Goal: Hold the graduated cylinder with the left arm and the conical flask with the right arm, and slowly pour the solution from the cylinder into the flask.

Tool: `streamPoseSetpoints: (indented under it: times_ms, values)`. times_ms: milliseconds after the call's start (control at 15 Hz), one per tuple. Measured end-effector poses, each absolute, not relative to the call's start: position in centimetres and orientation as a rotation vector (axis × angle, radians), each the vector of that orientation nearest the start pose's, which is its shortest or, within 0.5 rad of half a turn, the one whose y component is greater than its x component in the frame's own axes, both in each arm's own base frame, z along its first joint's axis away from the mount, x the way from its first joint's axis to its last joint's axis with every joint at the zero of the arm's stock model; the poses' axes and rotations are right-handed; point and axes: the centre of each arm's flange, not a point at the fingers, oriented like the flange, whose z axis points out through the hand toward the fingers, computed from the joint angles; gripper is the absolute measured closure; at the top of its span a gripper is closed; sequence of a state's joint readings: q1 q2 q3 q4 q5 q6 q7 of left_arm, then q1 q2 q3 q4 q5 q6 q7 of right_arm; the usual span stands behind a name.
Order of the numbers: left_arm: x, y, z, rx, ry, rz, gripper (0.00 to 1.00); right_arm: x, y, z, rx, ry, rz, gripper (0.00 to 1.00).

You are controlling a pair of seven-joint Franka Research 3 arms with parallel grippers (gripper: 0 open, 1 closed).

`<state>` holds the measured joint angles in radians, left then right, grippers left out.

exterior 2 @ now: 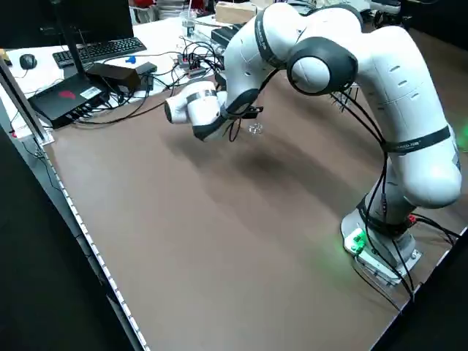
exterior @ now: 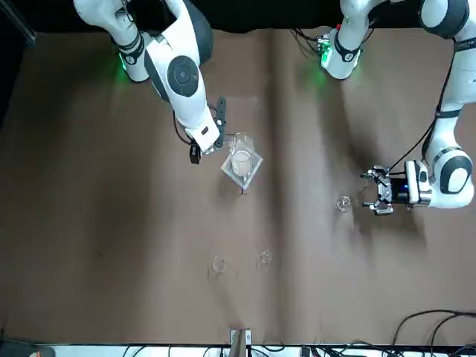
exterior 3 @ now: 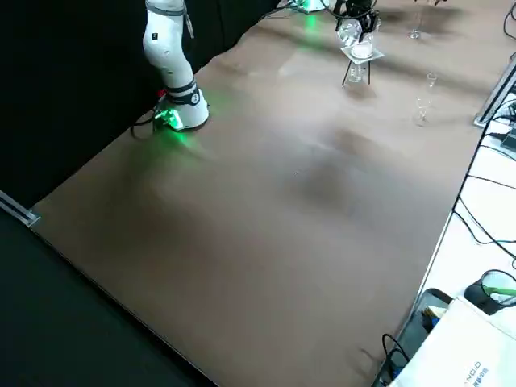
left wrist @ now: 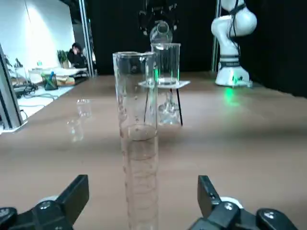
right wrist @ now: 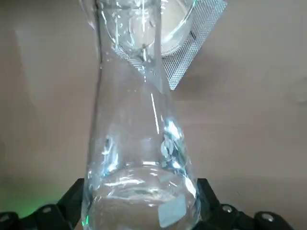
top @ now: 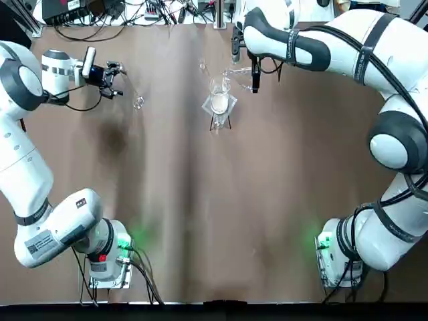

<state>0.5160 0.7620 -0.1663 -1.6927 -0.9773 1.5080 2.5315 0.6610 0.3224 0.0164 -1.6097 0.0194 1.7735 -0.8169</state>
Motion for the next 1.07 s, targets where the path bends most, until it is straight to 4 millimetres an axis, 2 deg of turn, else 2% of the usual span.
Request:
streamPoseSetpoints:
  times_ms: [133, 333, 400, 467, 667, 800, 933, 1067]
  values:
    - [58.8, 14.6, 18.4, 1.284, -1.510, 1.029, 0.00, 49.4, 40.2, 42.7, -2.303, -2.107, 0.251, 0.04]
    - [58.5, 18.9, 21.8, 1.346, -1.590, 1.008, 0.00, 49.1, 40.7, 42.6, -2.324, -2.105, 0.254, 0.04]
    - [58.7, 20.6, 25.5, 1.376, -1.652, 0.988, 0.00, 48.9, 40.9, 42.6, -2.327, -2.107, 0.253, 0.04]
    - [58.9, 20.9, 27.9, 1.392, -1.668, 0.974, 0.00, 48.9, 41.0, 42.6, -2.329, -2.110, 0.250, 0.04]
    - [59.1, 20.2, 36.0, 1.480, -1.704, 0.896, 0.00, 48.6, 41.5, 43.0, -2.361, -2.129, 0.241, 0.04]
    - [59.0, 18.8, 40.9, 1.549, -1.719, 0.844, 0.00, 48.2, 42.1, 43.1, -2.370, -2.139, 0.238, 0.04]
    - [59.0, 16.2, 44.9, 1.613, -1.715, 0.776, 0.00, 48.0, 42.3, 43.4, -2.375, -2.145, 0.233, 0.04]
    - [59.2, 12.5, 47.7, 1.686, -1.696, 0.676, 0.00, 48.1, 42.3, 43.9, -2.389, -2.155, 0.243, 0.04]
